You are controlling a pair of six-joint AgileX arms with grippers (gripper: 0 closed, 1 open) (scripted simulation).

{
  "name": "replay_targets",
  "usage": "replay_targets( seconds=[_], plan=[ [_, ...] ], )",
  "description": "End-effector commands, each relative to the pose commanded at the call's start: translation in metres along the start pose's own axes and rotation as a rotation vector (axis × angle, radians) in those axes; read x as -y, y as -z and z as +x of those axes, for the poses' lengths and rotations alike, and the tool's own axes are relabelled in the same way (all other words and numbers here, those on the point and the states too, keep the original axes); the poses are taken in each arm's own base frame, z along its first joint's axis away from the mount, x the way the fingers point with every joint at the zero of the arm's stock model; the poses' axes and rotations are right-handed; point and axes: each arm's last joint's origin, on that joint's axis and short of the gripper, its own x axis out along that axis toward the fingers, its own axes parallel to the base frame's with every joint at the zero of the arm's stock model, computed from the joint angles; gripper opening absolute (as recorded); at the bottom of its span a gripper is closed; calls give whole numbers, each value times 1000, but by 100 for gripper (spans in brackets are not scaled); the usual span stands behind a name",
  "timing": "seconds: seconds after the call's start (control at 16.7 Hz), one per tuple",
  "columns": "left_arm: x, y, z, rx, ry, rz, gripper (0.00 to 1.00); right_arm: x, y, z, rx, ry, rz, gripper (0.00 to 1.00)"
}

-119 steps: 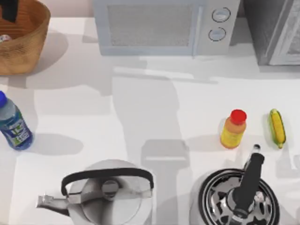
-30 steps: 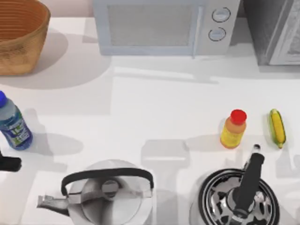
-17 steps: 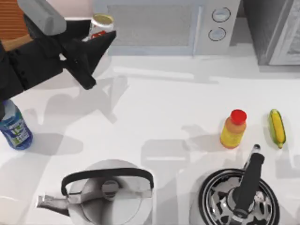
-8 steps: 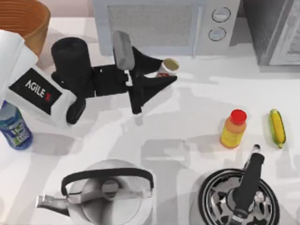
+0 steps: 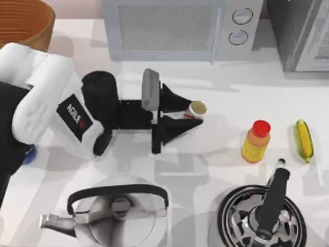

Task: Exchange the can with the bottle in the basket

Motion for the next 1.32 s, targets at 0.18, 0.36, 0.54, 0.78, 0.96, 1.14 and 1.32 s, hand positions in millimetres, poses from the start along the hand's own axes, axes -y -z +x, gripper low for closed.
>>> replay_targets(
  seconds=[0.18, 0.36, 0.54, 0.78, 0.96, 1.14, 1.32],
  plan=[
    [0, 0, 0, 0, 0, 0, 0, 0, 0, 0, 0, 0, 0, 100],
    [0, 0, 0, 0, 0, 0, 15, 0, 0, 0, 0, 0, 0, 100],
    [0, 0, 0, 0, 0, 0, 38, 0, 0, 0, 0, 0, 0, 100],
    [0, 0, 0, 0, 0, 0, 68, 0, 0, 0, 0, 0, 0, 100],
    [0, 0, 0, 0, 0, 0, 90, 0, 0, 0, 0, 0, 0, 100],
    [0, 0, 0, 0, 0, 0, 100, 0, 0, 0, 0, 0, 0, 100],
    [0, 0, 0, 0, 0, 0, 100, 0, 0, 0, 0, 0, 0, 100]
  ],
)
